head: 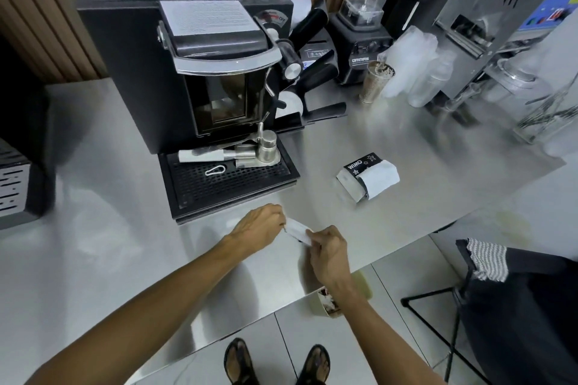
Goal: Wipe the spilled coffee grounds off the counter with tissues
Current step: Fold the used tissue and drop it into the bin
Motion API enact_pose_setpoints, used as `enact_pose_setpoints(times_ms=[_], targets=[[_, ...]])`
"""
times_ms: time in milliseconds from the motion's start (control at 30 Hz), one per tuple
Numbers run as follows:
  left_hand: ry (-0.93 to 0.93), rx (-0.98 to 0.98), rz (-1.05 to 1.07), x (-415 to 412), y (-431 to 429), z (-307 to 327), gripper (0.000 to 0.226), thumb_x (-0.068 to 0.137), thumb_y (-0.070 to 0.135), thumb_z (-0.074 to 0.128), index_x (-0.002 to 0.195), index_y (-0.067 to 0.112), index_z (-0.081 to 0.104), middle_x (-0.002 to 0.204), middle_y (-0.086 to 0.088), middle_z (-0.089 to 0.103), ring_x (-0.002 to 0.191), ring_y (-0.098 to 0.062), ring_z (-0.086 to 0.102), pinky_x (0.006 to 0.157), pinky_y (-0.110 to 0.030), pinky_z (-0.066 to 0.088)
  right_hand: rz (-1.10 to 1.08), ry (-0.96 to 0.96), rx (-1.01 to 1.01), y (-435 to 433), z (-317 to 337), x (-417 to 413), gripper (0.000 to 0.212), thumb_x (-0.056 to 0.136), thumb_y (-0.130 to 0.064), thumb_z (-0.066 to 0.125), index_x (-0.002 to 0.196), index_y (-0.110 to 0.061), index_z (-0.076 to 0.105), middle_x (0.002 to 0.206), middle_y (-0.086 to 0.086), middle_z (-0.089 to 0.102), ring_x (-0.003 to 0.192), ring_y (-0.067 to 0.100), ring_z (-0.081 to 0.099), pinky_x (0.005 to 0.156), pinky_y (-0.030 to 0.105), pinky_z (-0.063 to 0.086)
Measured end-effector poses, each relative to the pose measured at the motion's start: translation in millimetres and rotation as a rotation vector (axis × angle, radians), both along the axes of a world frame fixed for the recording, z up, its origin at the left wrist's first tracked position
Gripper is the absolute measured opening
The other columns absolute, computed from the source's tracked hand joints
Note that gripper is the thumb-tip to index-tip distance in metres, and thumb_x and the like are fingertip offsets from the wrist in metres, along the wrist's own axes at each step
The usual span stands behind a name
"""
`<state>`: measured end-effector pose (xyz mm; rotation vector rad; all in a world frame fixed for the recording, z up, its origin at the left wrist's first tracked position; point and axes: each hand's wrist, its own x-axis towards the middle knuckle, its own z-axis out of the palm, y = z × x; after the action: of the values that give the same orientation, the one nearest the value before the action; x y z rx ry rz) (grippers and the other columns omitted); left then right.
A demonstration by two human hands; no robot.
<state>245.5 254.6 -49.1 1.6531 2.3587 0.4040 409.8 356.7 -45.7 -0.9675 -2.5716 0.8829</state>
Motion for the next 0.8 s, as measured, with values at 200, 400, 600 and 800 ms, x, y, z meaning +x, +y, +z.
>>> enact_pose_setpoints(times_ms=[200, 400, 600, 800], targets=[[-0.049, 0.064, 0.098, 14.0, 17.1, 14.2, 0.023, 0.091, 0.004, 0.053, 0.109, 0.014, 0.064, 0.103, -0.006, 0.058, 0.089, -0.027, 0.06, 0.075, -0.04, 0.051, -0.046, 0.01, 0.086, 20.4, 11.0, -5.7, 0.028, 0.082, 0.008, 0.06, 0.098, -0.01, 0.075, 0.099, 0.006, 0.067, 0.082, 0.021, 0.064, 0.074, 0.02, 0.046], [-0.097, -0.047, 0.191, 16.5, 17.3, 9.4, 0.024, 0.092, 0.009, 0.053, 0.113, 0.006, 0.065, 0.104, -0.006, 0.057, 0.094, -0.028, 0.062, 0.079, -0.038, 0.052, 0.054, -0.043, 0.151, 9.5, 6.9, -6.5, 0.015, 0.089, -0.003, 0.061, 0.095, -0.002, 0.075, 0.097, 0.013, 0.063, 0.07, 0.029, 0.064, 0.063, 0.024, 0.047], [-0.322, -0.127, 0.336, 33.7, 5.6, 31.2, 0.029, 0.084, 0.017, 0.06, 0.107, -0.002, 0.06, 0.118, -0.015, 0.061, 0.095, -0.03, 0.065, 0.078, -0.038, 0.056, 0.12, -0.14, 0.134, -10.9, 7.7, -10.6, 0.024, 0.091, -0.001, 0.05, 0.102, -0.003, 0.071, 0.097, 0.018, 0.057, 0.074, 0.032, 0.062, 0.071, 0.031, 0.052], [-0.463, -0.281, 0.324, 32.1, 4.2, 34.7, 0.037, 0.072, -0.002, 0.057, 0.108, -0.004, 0.065, 0.115, -0.018, 0.064, 0.095, -0.031, 0.067, 0.074, -0.039, 0.06, 0.025, -0.182, 0.021, -13.8, 14.4, -19.0, 0.028, 0.09, 0.0, 0.052, 0.11, -0.001, 0.071, 0.1, 0.022, 0.066, 0.084, 0.034, 0.065, 0.073, 0.025, 0.049]])
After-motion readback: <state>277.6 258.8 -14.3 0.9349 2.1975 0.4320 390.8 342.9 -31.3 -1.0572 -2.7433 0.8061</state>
